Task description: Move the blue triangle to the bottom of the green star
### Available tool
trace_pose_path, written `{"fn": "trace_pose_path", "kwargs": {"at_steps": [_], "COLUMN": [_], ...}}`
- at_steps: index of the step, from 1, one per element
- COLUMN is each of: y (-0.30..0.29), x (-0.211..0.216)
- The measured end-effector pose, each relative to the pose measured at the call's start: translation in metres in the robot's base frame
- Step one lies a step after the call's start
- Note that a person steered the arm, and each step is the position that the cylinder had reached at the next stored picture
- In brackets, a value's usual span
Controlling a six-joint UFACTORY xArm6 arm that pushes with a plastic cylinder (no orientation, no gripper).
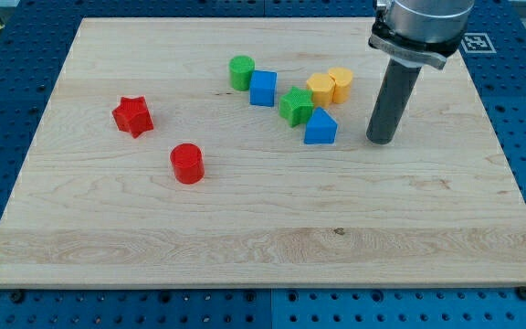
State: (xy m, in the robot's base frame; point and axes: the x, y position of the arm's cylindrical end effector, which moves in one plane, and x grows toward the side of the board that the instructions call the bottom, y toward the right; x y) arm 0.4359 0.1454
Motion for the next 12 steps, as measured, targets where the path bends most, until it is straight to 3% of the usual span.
{"fn": "trace_pose_path", "kwargs": {"at_steps": [9, 12], "y": [-0.098, -0.03], "x": [0.02, 0.017]}}
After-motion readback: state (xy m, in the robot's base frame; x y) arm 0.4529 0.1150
